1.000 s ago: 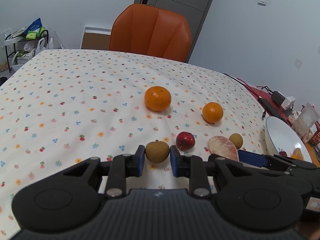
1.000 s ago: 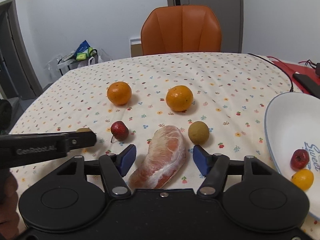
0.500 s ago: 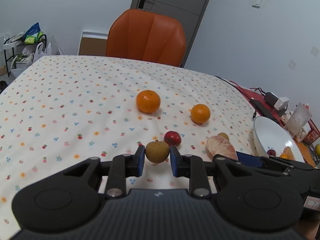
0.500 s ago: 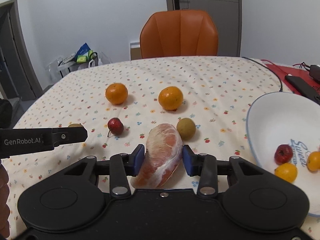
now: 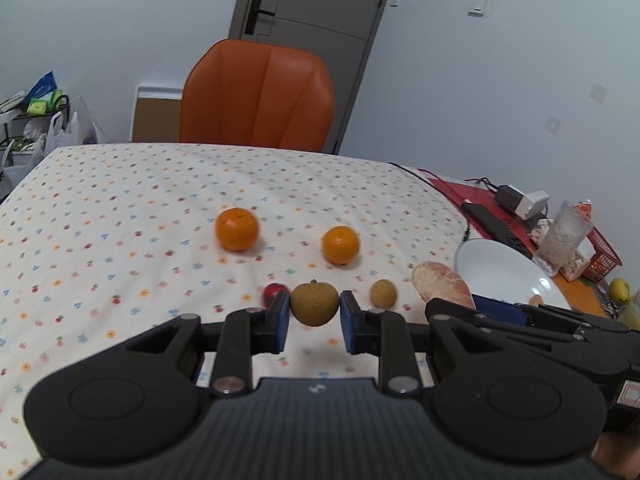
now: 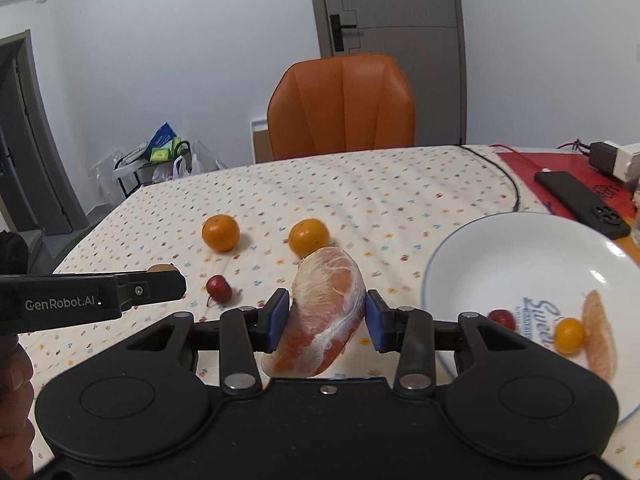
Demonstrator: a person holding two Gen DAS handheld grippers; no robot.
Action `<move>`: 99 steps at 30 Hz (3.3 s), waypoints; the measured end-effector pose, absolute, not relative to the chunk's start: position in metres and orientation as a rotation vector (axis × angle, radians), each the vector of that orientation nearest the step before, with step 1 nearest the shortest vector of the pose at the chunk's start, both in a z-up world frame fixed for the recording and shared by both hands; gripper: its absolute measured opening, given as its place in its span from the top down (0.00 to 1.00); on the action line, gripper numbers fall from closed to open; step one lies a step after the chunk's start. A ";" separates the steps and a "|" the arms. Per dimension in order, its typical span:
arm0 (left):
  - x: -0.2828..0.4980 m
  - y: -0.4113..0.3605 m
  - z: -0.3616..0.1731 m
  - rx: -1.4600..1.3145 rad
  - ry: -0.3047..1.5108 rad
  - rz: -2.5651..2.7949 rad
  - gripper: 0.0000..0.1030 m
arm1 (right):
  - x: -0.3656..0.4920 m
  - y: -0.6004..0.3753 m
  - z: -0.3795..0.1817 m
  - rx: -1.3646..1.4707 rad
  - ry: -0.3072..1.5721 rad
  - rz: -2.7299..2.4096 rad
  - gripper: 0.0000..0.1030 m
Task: Organize fruits
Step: 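Carry the brown round fruit and the pomelo segment over the white plate, then open the left gripper over the plate while the right gripper releases the pomelo segment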
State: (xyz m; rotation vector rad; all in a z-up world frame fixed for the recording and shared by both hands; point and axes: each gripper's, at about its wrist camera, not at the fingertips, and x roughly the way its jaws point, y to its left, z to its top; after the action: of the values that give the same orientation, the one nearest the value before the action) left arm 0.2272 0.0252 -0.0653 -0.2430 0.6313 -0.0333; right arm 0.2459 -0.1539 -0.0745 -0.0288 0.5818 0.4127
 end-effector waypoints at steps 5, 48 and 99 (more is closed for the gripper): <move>0.230 0.010 -0.061 -0.229 0.624 -0.061 0.76 | 0.245 -0.171 -0.069 -0.014 0.569 0.392 0.62; 0.300 -0.112 -0.063 -0.139 0.641 -0.248 0.76 | 0.272 -0.325 -0.071 0.091 0.538 0.163 0.62; 0.284 -0.063 -0.048 -0.118 0.640 -0.144 0.12 | 0.278 -0.298 -0.052 0.153 0.513 0.265 0.23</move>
State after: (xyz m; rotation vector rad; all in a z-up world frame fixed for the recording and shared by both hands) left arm 0.2842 -0.0630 -0.0477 -0.1175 0.6404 -0.1444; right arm 0.2779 -0.2978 -0.0522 0.1530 0.5133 0.2650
